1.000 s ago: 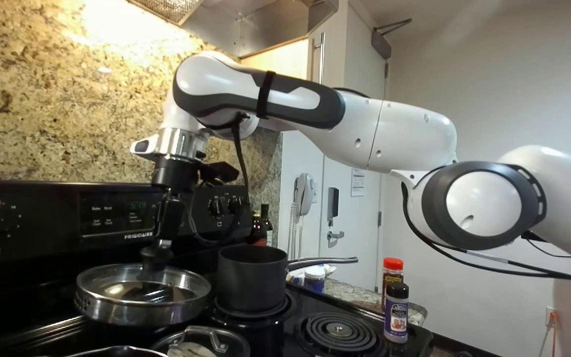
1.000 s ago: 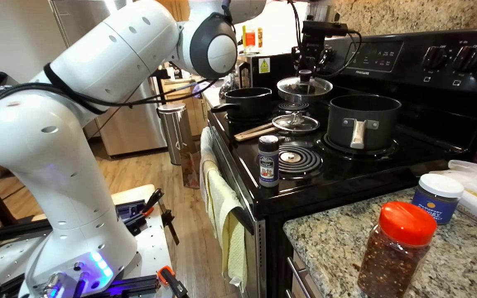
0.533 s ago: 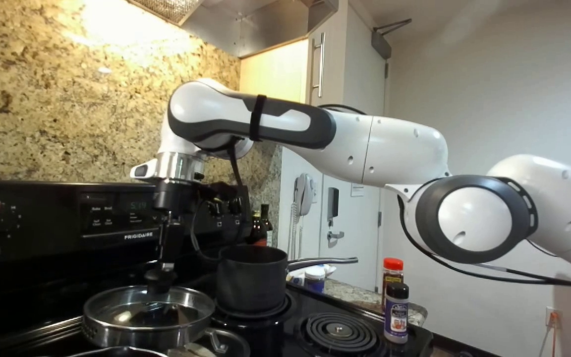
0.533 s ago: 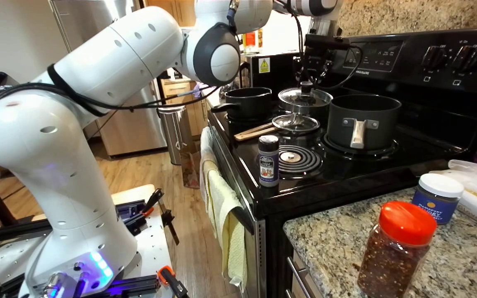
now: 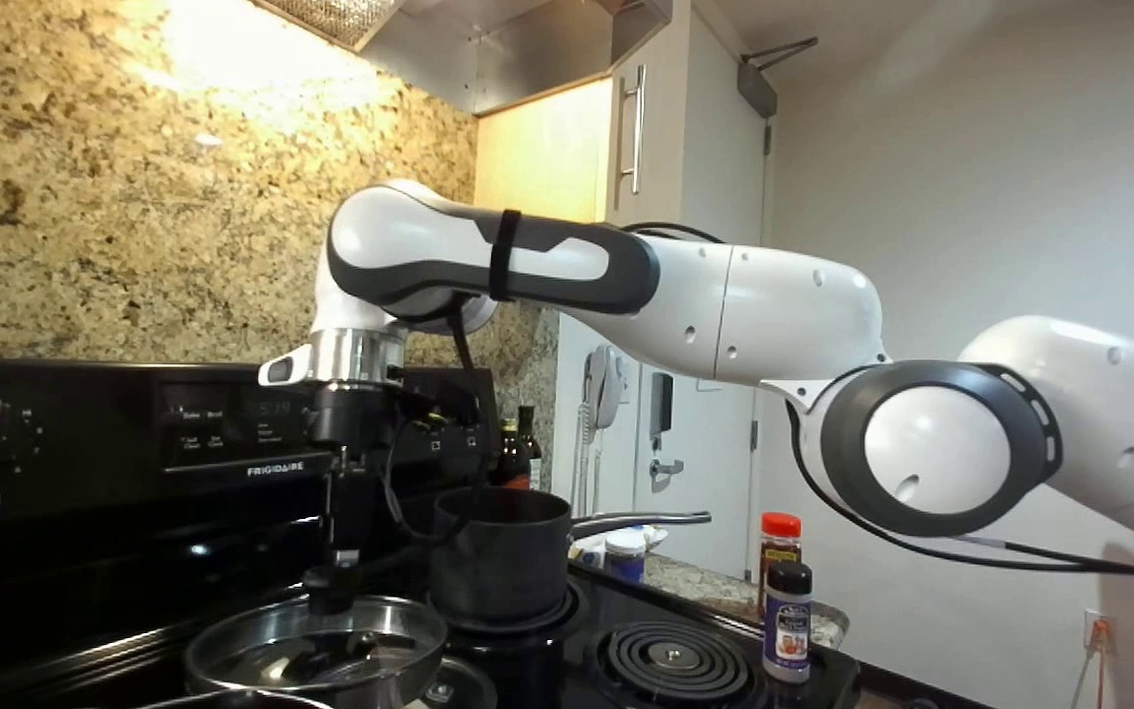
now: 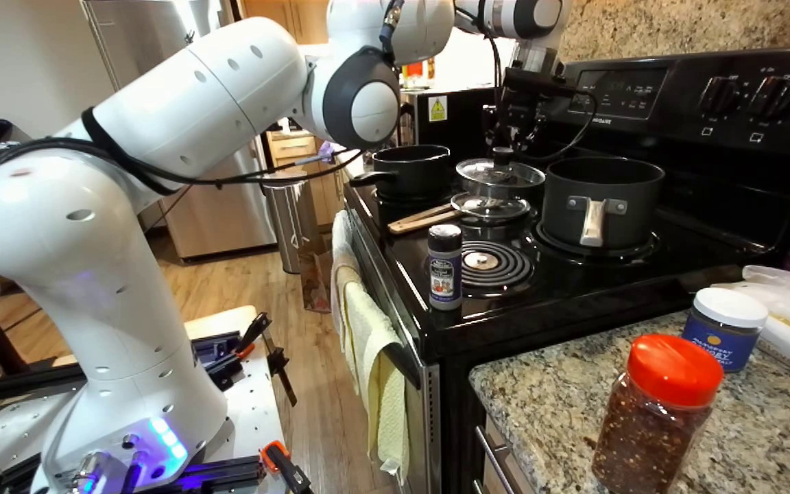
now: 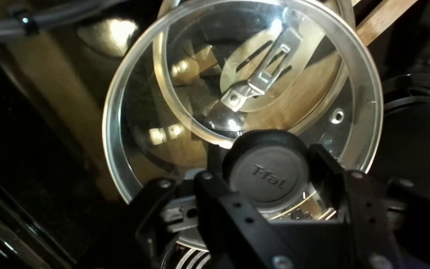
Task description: Move the lid from the pot on the left to the stovetop
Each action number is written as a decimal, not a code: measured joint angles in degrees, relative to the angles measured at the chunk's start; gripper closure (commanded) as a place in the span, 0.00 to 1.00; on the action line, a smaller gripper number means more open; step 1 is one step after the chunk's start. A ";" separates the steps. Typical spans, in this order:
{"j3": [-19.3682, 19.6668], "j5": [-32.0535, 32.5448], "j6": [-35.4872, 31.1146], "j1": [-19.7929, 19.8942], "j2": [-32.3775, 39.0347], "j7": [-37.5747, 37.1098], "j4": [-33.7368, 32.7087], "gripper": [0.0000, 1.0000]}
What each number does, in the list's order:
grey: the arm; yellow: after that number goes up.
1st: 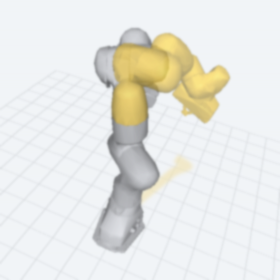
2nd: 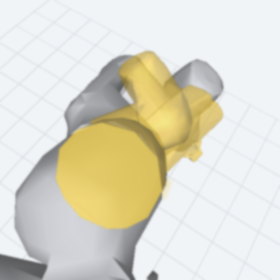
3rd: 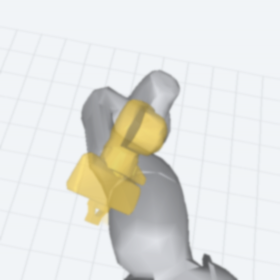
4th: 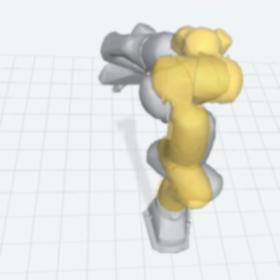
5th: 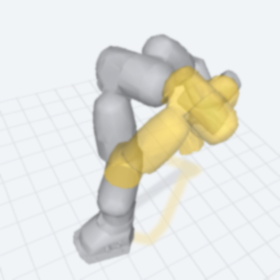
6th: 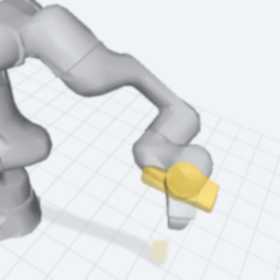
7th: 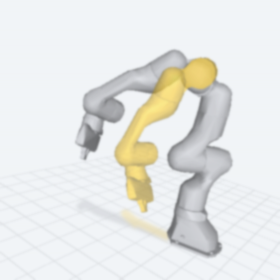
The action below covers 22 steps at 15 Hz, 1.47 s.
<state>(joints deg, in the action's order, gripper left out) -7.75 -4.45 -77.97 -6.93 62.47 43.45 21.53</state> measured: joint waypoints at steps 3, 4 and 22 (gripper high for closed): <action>0.08 0.00 2.27 0.00 0.86 -0.01 0.01 0.66; 0.30 0.11 2.99 -0.03 1.15 -0.05 0.01 0.66; 1.98 0.27 3.61 -0.42 0.63 -0.20 -0.34 0.00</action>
<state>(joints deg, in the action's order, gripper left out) -5.78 -4.18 -74.36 -7.35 63.10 43.25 21.19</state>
